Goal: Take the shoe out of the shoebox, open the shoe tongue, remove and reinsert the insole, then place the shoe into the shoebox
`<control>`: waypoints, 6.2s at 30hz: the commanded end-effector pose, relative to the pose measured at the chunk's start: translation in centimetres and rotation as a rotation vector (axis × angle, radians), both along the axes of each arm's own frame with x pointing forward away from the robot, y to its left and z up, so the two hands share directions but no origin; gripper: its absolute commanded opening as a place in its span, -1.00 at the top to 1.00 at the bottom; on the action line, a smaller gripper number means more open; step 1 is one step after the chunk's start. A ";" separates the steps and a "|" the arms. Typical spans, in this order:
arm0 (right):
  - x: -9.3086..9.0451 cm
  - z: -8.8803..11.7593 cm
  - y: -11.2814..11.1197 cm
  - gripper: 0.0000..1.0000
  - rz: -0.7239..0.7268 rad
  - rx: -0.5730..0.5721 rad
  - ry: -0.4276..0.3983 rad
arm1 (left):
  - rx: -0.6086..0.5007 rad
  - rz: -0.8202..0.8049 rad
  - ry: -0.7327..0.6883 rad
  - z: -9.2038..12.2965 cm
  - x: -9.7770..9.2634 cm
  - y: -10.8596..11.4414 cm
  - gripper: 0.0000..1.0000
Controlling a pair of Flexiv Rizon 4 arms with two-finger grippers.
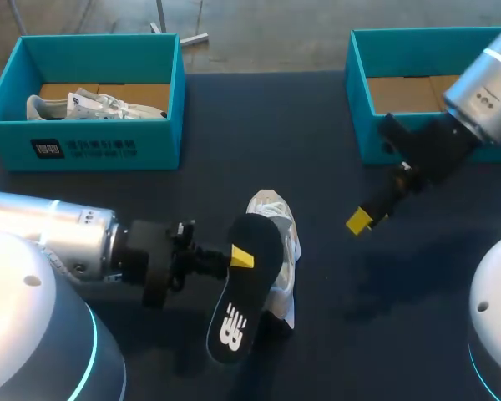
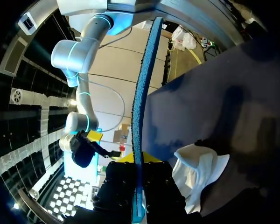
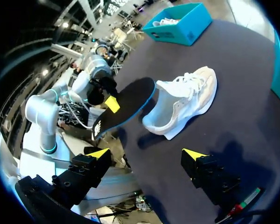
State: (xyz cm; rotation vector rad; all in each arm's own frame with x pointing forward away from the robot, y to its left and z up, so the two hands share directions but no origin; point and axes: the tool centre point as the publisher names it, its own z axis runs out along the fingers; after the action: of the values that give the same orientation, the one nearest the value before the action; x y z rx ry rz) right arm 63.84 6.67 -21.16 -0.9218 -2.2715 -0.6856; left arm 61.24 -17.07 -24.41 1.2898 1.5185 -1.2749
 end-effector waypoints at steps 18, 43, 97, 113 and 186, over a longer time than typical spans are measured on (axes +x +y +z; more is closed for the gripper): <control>-1.0 -3.7 -0.6 -1.00 0.228 -0.255 -0.249 | -0.027 -0.079 0.183 -0.6 -0.9 -0.5 1.00; -0.6 -9.7 1.3 -1.00 0.437 -0.496 -0.495 | -0.075 -0.183 0.440 -1.8 -3.8 -0.8 1.00; 0.0 -14.1 3.8 -1.00 0.573 -0.567 -0.627 | -0.123 -0.095 0.654 -3.9 -2.1 -3.7 1.00; 0.0 -14.1 3.8 -1.00 0.573 -0.567 -0.627 | -0.116 -0.031 0.651 -5.1 0.2 -4.5 1.00; 0.0 -14.1 3.8 -1.00 0.573 -0.567 -0.627 | -0.111 -0.001 0.695 -4.5 -1.3 -1.0 1.00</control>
State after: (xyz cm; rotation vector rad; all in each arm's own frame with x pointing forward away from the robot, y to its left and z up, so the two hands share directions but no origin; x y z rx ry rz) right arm 63.83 10.36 -35.07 -0.2247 -3.1788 -0.0512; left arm 59.75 -17.59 -28.47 0.8025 1.8653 -1.8967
